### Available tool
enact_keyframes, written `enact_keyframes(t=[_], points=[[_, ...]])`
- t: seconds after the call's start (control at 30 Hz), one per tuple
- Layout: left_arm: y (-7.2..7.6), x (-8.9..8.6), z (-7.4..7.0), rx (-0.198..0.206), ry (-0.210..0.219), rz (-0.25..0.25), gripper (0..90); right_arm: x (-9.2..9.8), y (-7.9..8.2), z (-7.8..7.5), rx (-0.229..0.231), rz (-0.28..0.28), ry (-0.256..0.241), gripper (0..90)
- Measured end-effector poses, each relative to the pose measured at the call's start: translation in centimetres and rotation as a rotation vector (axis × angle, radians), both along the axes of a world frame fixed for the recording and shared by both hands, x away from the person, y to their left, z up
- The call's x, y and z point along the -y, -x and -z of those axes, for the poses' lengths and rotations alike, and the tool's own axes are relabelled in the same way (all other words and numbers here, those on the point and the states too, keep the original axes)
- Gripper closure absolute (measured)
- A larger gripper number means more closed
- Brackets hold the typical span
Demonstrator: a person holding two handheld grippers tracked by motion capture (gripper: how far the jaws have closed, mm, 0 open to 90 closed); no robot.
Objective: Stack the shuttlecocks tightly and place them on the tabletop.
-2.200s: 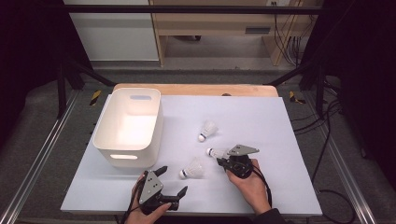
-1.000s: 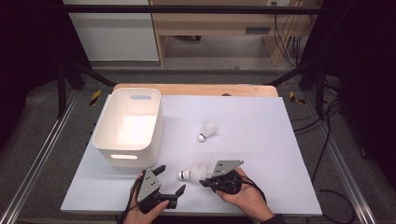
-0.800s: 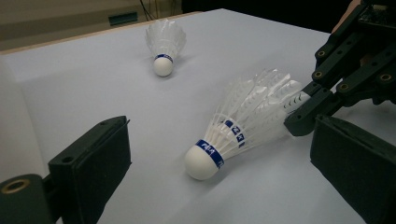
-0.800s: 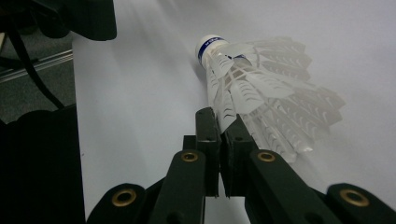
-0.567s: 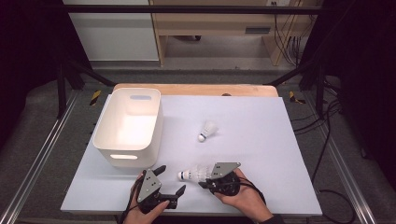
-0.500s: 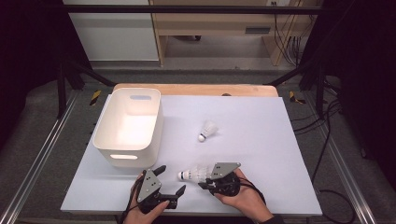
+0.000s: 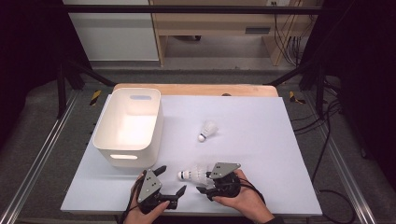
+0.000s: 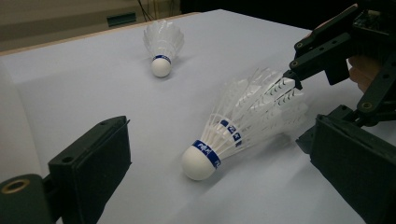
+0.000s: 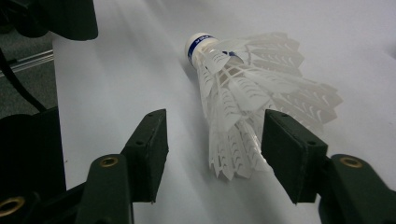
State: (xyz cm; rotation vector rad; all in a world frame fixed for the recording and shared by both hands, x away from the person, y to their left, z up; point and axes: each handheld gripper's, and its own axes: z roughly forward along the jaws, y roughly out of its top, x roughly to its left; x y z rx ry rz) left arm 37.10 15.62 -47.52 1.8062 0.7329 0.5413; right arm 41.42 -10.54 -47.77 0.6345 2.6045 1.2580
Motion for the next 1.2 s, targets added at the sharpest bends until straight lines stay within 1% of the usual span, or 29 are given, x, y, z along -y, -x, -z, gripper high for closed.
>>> enact_keyframes(t=[0.13, 0.2, 0.23, 0.33, 0.47, 0.53, 0.67, 0.73, 0.83, 0.87, 1.0, 1.07, 1.13, 1.2], points=[[0.0, -0.1, 0.0, 0.002, 0.007, -0.008, 4.7, 0.3, 0.3, -0.3, 0.011, 0.018, -0.005, 33.9], [0.0, -0.1, 0.0, 0.001, 0.012, -0.014, 4.1, 0.7, 0.3, -0.5, 0.021, 0.035, -0.008, 27.6], [0.0, -0.1, 0.0, 0.002, 0.013, -0.014, 3.9, 1.1, 0.3, -0.7, 0.023, 0.053, -0.014, 23.7], [-0.1, -0.2, -0.1, 0.003, 0.017, -0.016, 3.8, 2.3, 0.0, -1.1, 0.021, 0.088, -0.032, 17.3], [-0.1, -0.3, -0.1, 0.003, 0.021, -0.017, 3.7, 4.2, -0.5, -1.7, 0.032, 0.142, -0.029, 13.3], [-0.1, -0.4, -0.1, 0.005, 0.028, -0.019, 3.6, 5.1, -1.0, -2.0, 0.040, 0.182, -0.027, 11.3], [-0.2, -0.6, -0.3, 0.017, 0.044, -0.016, 3.6, 6.6, -2.3, -2.4, 0.061, 0.288, -0.017, 9.0], [-0.2, -0.7, -0.3, 0.019, 0.049, -0.014, 3.6, 6.9, -2.9, -2.5, 0.066, 0.320, -0.006, 8.1], [-0.2, -0.9, -0.4, 0.024, 0.047, -0.003, 3.5, 7.1, -3.9, -2.7, 0.072, 0.351, 0.016, 8.3], [-0.2, -1.0, -0.4, 0.025, 0.046, -0.001, 3.5, 7.1, -4.4, -2.7, 0.066, 0.368, 0.022, 8.7], [0.1, -1.8, -0.6, 0.036, 0.059, 0.006, 3.5, 7.2, -6.1, -2.9, 0.046, 0.406, 0.037, 8.6], [0.2, -2.0, -0.6, 0.036, 0.066, 0.016, 3.5, 7.2, -6.8, -3.1, 0.040, 0.407, 0.046, 8.5], [0.2, -2.0, -0.6, 0.047, 0.066, 0.019, 3.2, 7.1, -7.4, -3.3, 0.031, 0.408, 0.049, 8.5], [0.1, -2.1, -0.7, 0.045, 0.075, 0.020, 3.3, 6.9, -8.0, -3.5, 0.034, 0.414, 0.062, 8.1]])
